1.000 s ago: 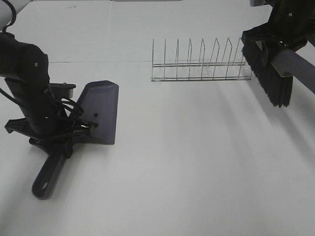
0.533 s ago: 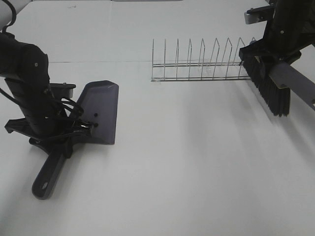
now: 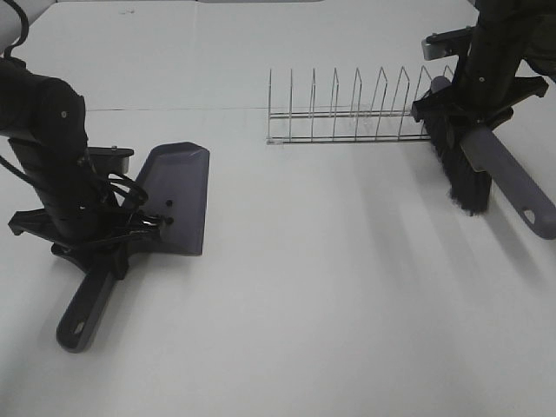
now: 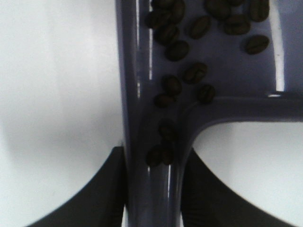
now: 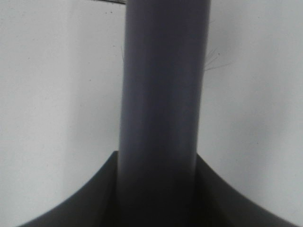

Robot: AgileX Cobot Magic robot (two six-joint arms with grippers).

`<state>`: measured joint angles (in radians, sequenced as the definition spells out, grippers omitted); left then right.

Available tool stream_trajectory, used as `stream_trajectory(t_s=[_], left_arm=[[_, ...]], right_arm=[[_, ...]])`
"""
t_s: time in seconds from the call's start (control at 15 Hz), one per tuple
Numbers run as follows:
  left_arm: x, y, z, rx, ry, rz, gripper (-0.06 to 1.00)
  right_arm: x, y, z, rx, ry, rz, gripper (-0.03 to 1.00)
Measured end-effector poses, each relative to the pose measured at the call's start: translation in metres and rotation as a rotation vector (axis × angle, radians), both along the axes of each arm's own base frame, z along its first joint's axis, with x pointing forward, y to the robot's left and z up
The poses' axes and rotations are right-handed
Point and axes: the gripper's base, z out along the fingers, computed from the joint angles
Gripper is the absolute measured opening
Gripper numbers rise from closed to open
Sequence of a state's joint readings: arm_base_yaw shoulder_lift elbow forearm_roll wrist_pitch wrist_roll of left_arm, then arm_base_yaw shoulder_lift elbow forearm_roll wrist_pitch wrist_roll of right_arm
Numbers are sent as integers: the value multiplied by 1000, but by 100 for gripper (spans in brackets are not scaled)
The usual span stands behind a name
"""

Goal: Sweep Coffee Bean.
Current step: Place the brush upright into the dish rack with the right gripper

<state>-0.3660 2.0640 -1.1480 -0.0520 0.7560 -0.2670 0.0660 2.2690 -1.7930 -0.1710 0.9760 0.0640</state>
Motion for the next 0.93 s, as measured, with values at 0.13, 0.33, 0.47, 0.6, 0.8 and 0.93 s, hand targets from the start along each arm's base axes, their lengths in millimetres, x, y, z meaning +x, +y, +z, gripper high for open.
stream_trajectory(t_s=[0.13, 0.33, 0.47, 0.6, 0.8, 0.93], left_arm=[[0, 0, 0, 0, 0, 0, 26], [0, 0, 0, 0, 0, 0, 26], [0, 0, 0, 0, 0, 0, 26], [0, 0, 0, 0, 0, 0, 26], [0, 0, 0, 0, 0, 0, 26], [0, 0, 0, 0, 0, 0, 26]], right_arm=[[9, -5, 0, 5, -30, -14, 26], [23, -6, 8, 10, -96, -14, 26], [34, -6, 10, 9, -119, -16, 26], [45, -5, 6, 8, -126, -18, 26], [51, -7, 1, 12, -115, -33, 26], [51, -12, 0, 34, -119, -66, 26]])
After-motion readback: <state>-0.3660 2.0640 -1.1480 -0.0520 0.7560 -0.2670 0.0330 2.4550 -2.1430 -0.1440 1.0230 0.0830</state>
